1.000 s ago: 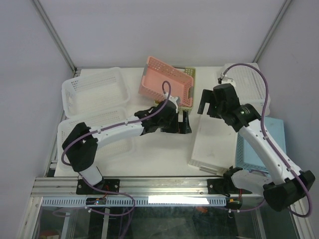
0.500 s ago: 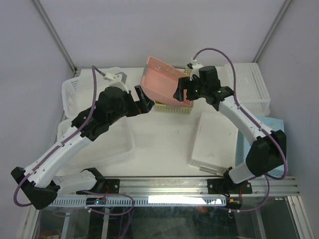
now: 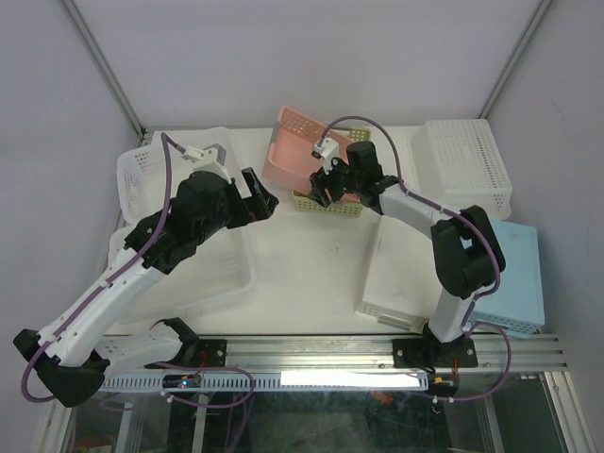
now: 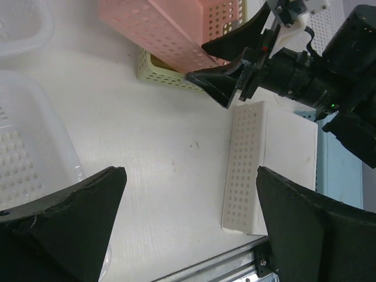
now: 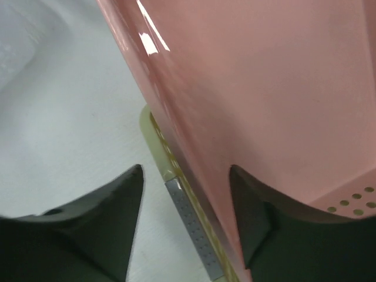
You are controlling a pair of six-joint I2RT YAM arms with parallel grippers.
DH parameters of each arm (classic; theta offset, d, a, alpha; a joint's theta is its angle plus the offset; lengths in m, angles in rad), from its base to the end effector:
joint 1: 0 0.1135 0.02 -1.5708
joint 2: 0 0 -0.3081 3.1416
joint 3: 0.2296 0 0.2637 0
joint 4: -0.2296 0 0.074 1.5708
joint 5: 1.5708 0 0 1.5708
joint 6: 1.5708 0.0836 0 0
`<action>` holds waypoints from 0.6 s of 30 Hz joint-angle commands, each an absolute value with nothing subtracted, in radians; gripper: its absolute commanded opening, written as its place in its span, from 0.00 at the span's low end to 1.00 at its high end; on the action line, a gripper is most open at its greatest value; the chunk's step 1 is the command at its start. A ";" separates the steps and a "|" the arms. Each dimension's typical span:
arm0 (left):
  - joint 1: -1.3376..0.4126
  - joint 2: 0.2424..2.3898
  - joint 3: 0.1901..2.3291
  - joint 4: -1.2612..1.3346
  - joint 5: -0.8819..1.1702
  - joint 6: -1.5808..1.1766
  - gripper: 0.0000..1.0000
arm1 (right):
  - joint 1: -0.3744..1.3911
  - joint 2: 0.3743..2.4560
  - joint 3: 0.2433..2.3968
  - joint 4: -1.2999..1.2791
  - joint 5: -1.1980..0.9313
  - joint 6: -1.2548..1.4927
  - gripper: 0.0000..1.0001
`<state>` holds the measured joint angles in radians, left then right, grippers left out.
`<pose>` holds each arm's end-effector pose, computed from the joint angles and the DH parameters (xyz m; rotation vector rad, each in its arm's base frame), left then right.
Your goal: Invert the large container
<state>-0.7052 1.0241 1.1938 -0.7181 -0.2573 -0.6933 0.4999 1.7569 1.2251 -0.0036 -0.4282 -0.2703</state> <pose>0.1927 -0.1361 0.3985 -0.1429 2.1460 -0.5621 0.3852 0.2499 0.2612 -1.0253 1.8404 0.5880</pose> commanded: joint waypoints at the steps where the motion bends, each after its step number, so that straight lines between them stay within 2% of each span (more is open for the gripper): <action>1: -0.699 0.979 1.184 -0.699 -0.270 -0.714 0.99 | 0.502 1.762 1.262 0.091 -0.482 -0.405 0.51; 4: -0.699 0.971 1.173 -0.699 -0.267 -0.727 0.99 | 0.502 1.728 1.256 0.107 -0.471 -0.422 0.22; 7: -0.701 0.976 1.165 -0.697 -0.256 -0.734 0.99 | 0.502 1.656 1.277 0.106 -0.466 -0.417 0.00; 14: -0.701 0.995 1.151 -0.682 -0.249 -0.737 0.99 | 0.500 1.502 1.397 0.071 -0.422 -0.276 0.00; 18: -0.699 0.987 1.147 -0.677 -0.245 -0.742 0.99 | 0.495 1.403 1.415 0.007 -0.442 -0.107 0.00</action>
<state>-0.7052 0.9966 1.1461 -0.7181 -0.2569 -0.7258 0.4999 1.5539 1.3422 -0.0170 -0.4255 -0.2752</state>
